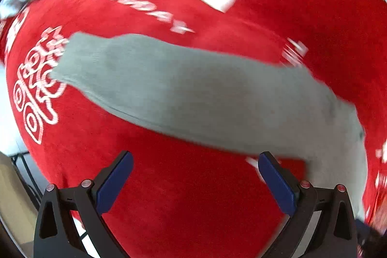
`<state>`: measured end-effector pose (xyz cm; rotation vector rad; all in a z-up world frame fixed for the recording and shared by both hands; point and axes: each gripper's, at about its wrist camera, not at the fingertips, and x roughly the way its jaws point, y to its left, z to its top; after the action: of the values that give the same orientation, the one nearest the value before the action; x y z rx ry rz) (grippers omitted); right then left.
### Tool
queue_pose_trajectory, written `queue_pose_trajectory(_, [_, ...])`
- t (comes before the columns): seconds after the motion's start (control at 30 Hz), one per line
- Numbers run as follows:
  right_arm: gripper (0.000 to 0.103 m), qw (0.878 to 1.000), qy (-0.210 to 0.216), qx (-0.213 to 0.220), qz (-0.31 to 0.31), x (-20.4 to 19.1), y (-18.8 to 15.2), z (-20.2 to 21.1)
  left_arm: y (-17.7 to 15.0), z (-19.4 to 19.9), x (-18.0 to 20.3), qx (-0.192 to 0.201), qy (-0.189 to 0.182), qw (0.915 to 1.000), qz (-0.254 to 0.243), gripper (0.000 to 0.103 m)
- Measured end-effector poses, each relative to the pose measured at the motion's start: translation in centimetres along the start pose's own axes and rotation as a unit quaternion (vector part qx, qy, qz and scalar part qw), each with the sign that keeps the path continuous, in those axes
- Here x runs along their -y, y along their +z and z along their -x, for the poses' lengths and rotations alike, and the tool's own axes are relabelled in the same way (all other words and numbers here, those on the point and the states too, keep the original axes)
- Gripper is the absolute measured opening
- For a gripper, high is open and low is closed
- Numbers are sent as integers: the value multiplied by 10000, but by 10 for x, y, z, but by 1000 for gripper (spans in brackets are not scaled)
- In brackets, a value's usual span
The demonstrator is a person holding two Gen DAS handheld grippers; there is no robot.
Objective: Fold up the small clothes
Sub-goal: 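Grasp the sleeve nearest the left tool with the left gripper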
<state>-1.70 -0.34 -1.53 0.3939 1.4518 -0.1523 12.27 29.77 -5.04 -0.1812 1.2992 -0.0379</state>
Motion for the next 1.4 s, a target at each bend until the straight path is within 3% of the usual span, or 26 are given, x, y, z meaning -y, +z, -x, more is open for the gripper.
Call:
queue_pose_trajectory(0.13, [103,9999,9,-86,148,-14,0,-8,12,-23,-50,-80,-311,9980,543,103])
queue_pose_trajectory(0.27, [103,9996,48,-124,266,-22,0,-10,25,-52,-83,-251,-1029,9888,1050,103])
queue_pose_trajectory(0.5, [103,9988,165,-149,434,-32,3,-15,30,-56,-79,-75,-1474,9805,1294,102])
queue_pose_trajectory(0.53, [103,9987,201,-144,456,-32,3,-14,29,-54,-80,11,-1455,9802,1345,88])
queue_pose_trajectory(0.57, [103,9985,234,-144,472,-32,2,-14,27,-49,-85,69,-1409,9807,1353,65])
queue_pose_trajectory(0.6, [103,9984,269,-146,482,-31,1,-13,28,-48,-87,109,-1285,9824,1349,51])
queue_pose_trajectory(0.63, [103,9982,305,-143,487,-30,0,-13,30,-48,-89,129,-1309,9818,1372,24])
queue_pose_trajectory(0.67, [103,9982,344,-130,483,-29,-1,-12,31,-47,-94,140,-1551,9770,1457,6])
queue_pose_trajectory(0.73, [103,9982,404,-82,446,-24,-3,-9,34,-47,-95,145,-1802,9713,1546,6])
queue_pose_trajectory(0.83, [103,9979,550,78,339,-13,-6,0,37,-30,-82,382,-1947,9720,1259,6])
queue_pose_trajectory(1.0, [103,9972,621,396,113,13,-12,20,40,13,-28,670,-2541,9632,562,6])
queue_pose_trajectory(1.13, [103,9951,644,673,-318,49,-17,41,40,48,49,705,-2990,9511,-319,6])
queue_pose_trajectory(1.27, [103,9895,602,939,-916,99,-28,63,20,75,153,529,-3411,9272,-1452,6])
queue_pose_trajectory(1.4, [103,9812,472,1093,-1519,153,-41,72,-22,67,244,154,-3388,9115,-2327,6])
